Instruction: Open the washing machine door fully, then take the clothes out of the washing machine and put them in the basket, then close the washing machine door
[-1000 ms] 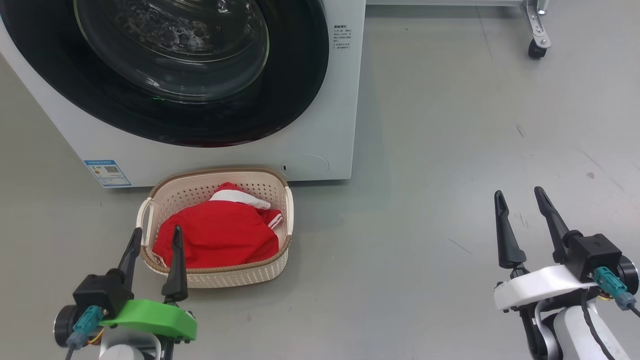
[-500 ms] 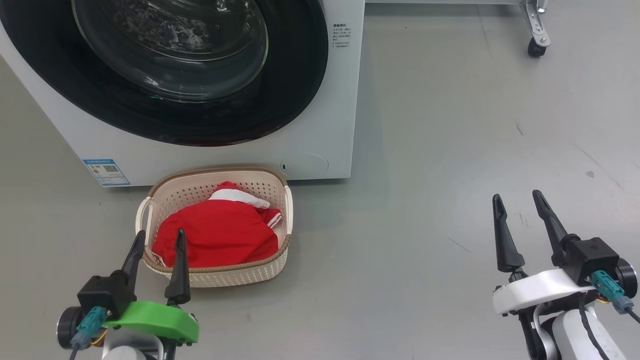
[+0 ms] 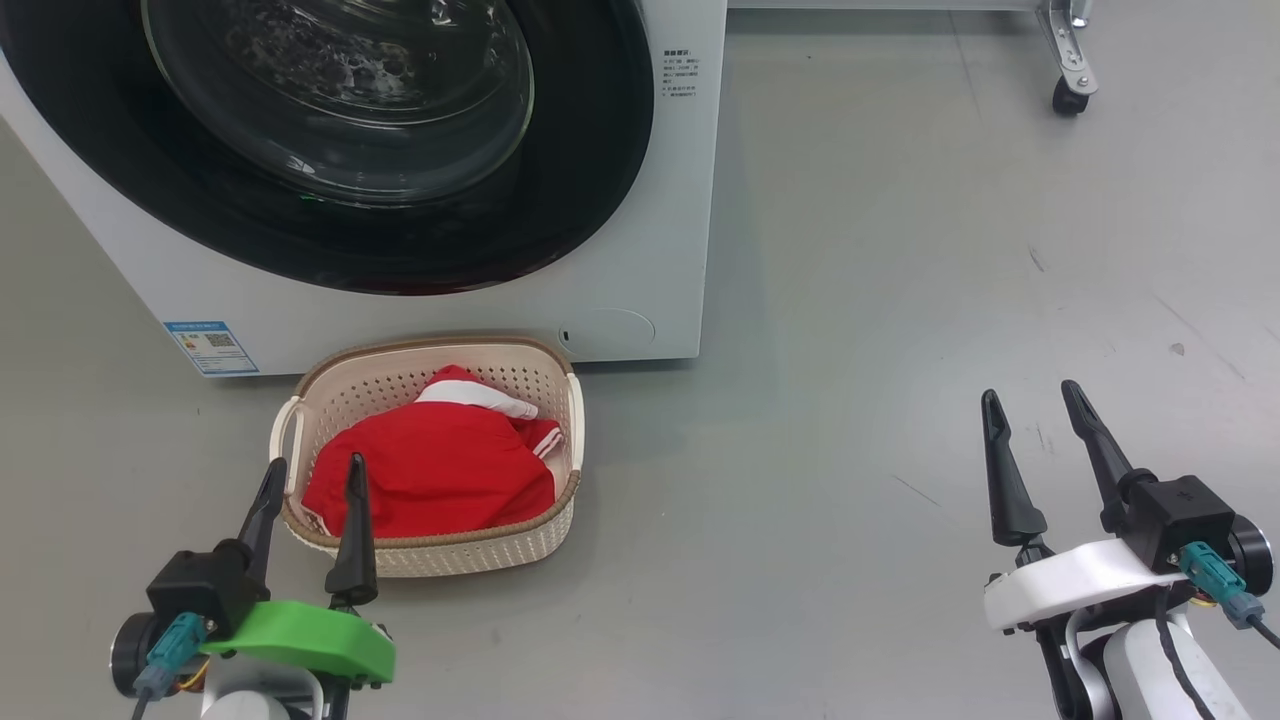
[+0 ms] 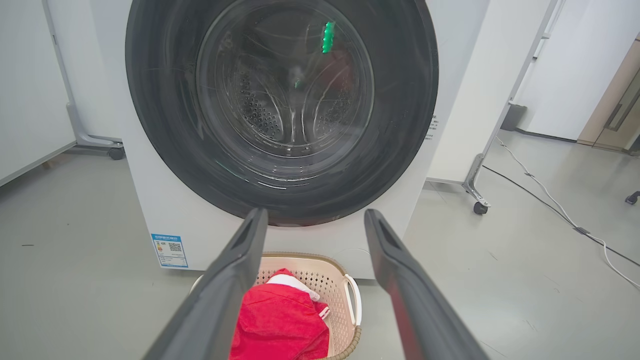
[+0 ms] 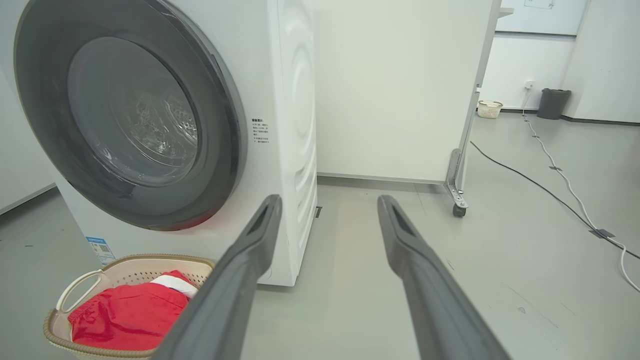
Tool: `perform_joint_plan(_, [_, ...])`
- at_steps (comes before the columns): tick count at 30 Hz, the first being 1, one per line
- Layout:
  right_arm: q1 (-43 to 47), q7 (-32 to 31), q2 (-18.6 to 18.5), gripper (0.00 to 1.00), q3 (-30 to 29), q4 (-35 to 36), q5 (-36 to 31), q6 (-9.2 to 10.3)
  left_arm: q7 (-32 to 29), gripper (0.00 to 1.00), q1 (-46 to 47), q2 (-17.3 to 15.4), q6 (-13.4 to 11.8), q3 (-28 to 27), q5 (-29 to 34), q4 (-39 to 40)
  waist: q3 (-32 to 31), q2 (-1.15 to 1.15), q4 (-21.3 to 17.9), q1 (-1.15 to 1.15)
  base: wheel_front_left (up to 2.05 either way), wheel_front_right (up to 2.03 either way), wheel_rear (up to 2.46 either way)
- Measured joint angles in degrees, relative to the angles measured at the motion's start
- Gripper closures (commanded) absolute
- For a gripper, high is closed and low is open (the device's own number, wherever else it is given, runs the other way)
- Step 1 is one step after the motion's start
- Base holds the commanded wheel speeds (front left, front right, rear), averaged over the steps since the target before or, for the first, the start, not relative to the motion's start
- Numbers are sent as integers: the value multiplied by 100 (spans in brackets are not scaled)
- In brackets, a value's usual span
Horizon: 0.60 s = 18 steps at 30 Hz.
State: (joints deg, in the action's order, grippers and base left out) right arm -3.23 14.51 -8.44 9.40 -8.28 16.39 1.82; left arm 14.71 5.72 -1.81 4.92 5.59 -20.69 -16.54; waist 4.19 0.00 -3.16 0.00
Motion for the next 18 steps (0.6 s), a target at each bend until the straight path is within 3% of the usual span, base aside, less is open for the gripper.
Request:
perform_joint_plan(13, [14,1,67,0,-56,0,0,-24,0,0,-10,0,1,-20,-125,-2,-13,0,-9,0,0,0,0])
perform_joint_plan(14, [14,1,70,100,-59,0,0,-24,0,100,-10,0,0,-42,-185,-3,-13,0,-9,0,0,0,0])
perform_joint_plan(18, [129,-7,158,100,-24,-213,4,-22,-1,100,-79,63,-5,-9,-205,-218,-14,0,-9,0,0,0,0])
